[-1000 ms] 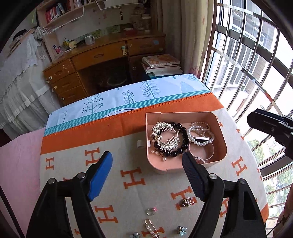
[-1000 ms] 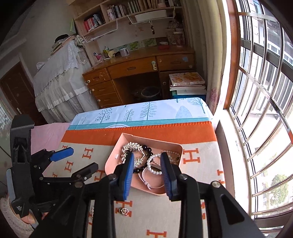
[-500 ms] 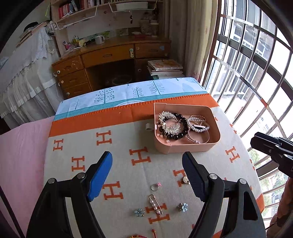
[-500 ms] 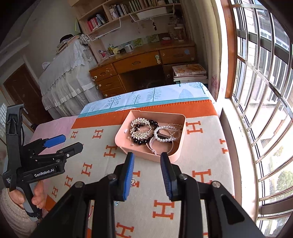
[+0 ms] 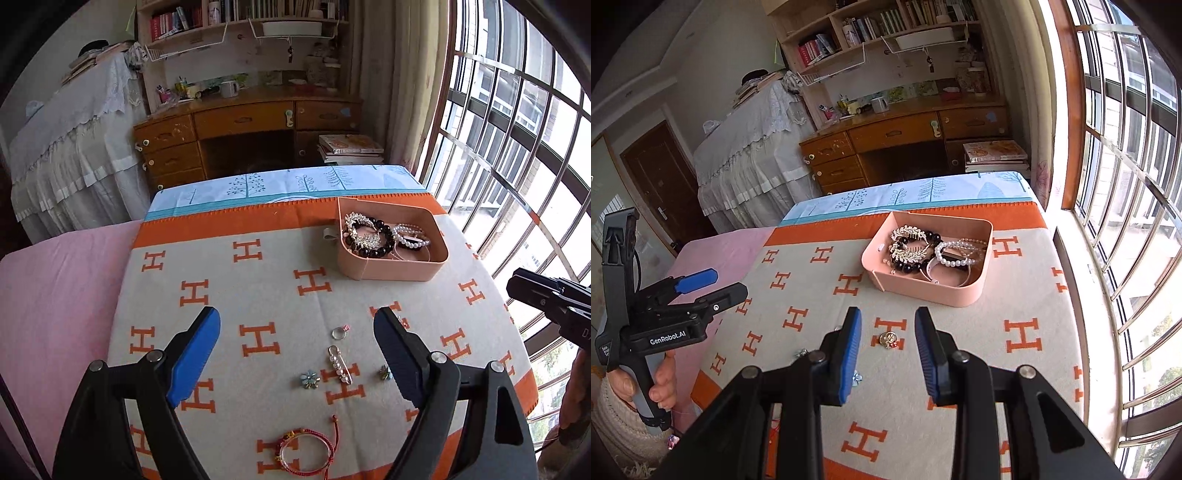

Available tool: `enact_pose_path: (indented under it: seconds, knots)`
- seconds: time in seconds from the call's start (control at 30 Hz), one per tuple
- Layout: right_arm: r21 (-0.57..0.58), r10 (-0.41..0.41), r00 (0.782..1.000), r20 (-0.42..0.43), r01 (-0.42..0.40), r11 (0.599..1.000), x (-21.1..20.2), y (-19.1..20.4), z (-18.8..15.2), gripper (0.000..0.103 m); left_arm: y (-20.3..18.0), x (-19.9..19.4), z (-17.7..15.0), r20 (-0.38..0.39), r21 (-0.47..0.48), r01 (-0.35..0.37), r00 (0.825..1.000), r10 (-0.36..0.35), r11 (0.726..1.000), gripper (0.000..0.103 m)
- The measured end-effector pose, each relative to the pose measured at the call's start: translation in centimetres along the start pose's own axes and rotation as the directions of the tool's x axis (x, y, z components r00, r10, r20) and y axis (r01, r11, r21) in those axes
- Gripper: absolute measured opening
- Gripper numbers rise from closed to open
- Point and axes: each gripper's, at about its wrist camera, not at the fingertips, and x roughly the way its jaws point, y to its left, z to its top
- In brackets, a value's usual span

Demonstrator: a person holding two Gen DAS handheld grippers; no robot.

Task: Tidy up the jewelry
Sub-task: 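Withdraw both tools from the tray toward the remaining jewelry, then grasp the red string bracelet with the left tool while the right tool grasps the blue flower brooch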

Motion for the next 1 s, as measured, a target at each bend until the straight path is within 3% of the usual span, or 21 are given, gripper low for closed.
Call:
enact_pose_path:
  seconds: [0.07,0.2,0.47,0.67,1.0]
  knots:
    - [-0.014,0.013,1.000,-0.010,-0.013,1.000,0.6,0.5,-0.8,0.037,0.7,0.0,-1.5,-0.010,-0.011,-0.018,1.000,0.018,1.000,0.084]
    - [-0.049,0.038,0.998,-0.049,-0.040,0.998,2.2,1.7,-2.3,0.038,2.1,0.4,-4.6,-0.028,-0.048,-0.033,0.999,0.031,0.998,0.084]
    - [-0.099,0.053,0.986,-0.158,-0.069,0.993,6.1,2.6,-5.0,0.038,4.7,3.3,-10.4,-0.149,-0.138,-0.015,0.989,-0.006,0.990,0.084]
    - [-0.140,0.057,0.974,-0.219,-0.089,0.986,8.0,2.8,-7.1,0.038,4.1,4.1,-12.8,-0.190,-0.121,0.003,0.981,-0.026,0.993,0.084]
    - [-0.171,0.051,0.964,-0.262,-0.098,0.980,10.3,3.1,-8.2,0.038,2.5,6.1,-14.3,-0.255,-0.078,0.020,0.966,-0.039,0.997,0.062]
